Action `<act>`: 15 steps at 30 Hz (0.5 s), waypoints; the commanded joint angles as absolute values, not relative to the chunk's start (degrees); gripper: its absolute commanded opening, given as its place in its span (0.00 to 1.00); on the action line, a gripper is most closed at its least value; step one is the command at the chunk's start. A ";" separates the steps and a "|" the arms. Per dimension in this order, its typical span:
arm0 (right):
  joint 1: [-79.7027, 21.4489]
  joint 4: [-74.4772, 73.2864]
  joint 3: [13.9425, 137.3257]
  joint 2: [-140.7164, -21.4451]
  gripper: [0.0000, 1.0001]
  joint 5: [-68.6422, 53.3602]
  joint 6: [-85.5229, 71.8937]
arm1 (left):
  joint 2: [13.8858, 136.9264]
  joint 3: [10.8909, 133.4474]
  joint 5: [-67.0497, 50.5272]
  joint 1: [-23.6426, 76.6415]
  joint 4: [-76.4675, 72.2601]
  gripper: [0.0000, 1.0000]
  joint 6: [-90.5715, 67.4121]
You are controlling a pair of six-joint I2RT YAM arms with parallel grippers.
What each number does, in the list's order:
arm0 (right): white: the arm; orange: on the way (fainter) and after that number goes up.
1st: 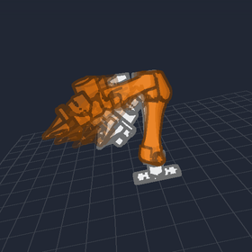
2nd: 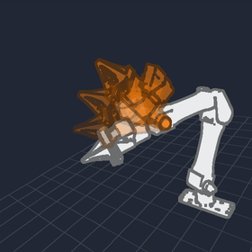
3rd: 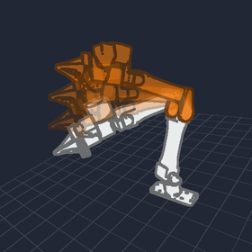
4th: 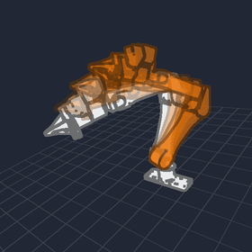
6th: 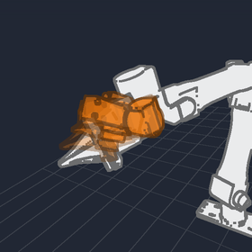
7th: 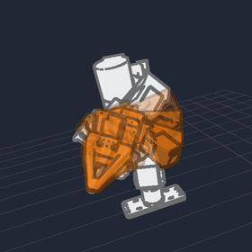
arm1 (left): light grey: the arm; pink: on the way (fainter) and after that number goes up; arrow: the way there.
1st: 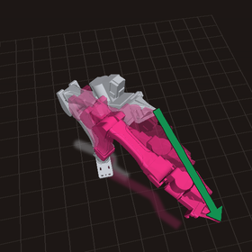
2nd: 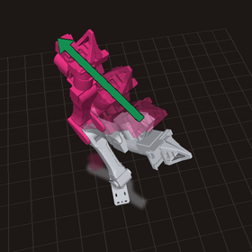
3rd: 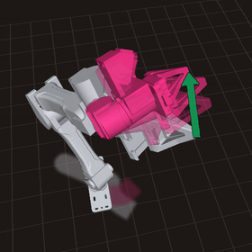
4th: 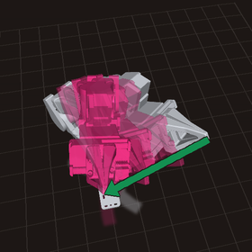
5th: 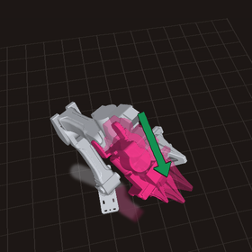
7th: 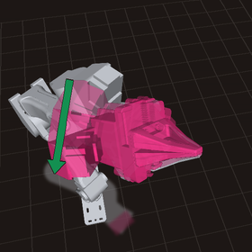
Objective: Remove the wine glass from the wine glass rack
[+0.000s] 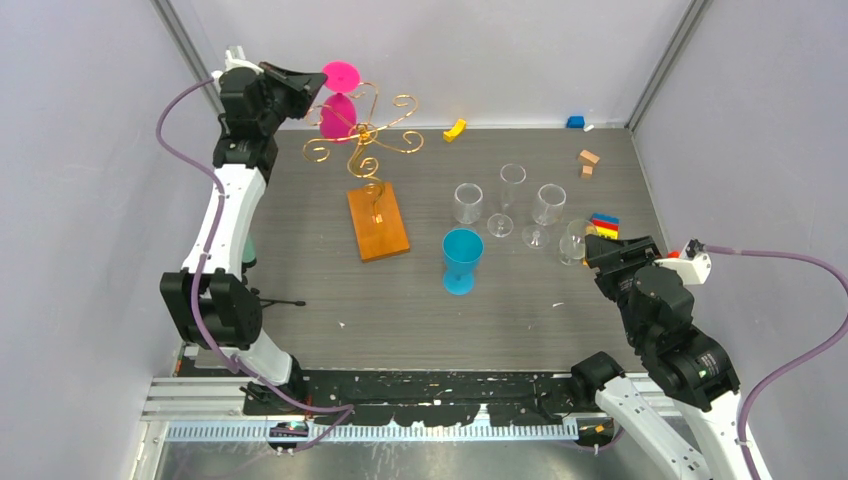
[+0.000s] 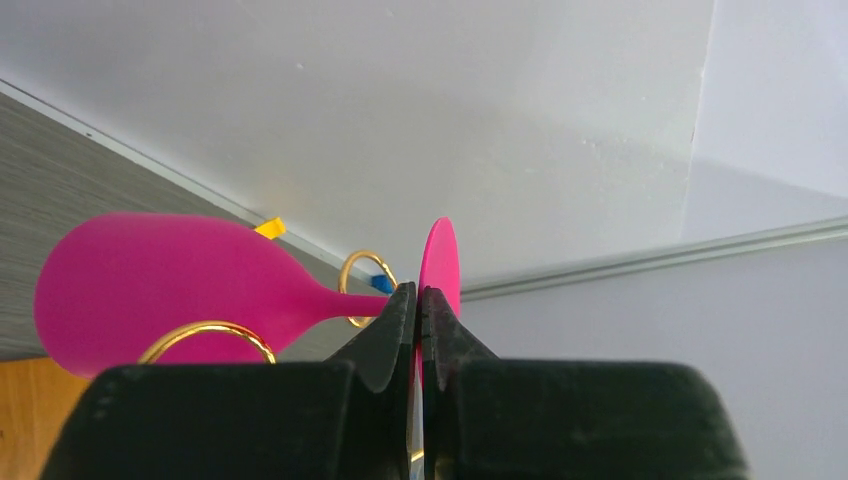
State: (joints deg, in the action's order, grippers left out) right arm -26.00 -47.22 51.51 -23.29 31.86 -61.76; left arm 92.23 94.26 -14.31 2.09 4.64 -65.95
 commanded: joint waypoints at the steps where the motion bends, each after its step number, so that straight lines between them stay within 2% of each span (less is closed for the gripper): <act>1: -25.93 -45.72 52.03 -24.10 0.58 33.05 -62.14 | 90.59 96.12 -10.72 1.14 0.47 0.00 -64.86; 6: -25.92 -45.78 51.95 -24.12 0.59 32.96 -62.09 | 92.13 97.74 -11.13 1.14 -3.43 0.00 -62.68; 15: -25.93 -44.10 51.30 -23.64 0.66 31.32 -61.00 | 91.85 93.70 -17.93 1.14 -24.34 0.00 -62.73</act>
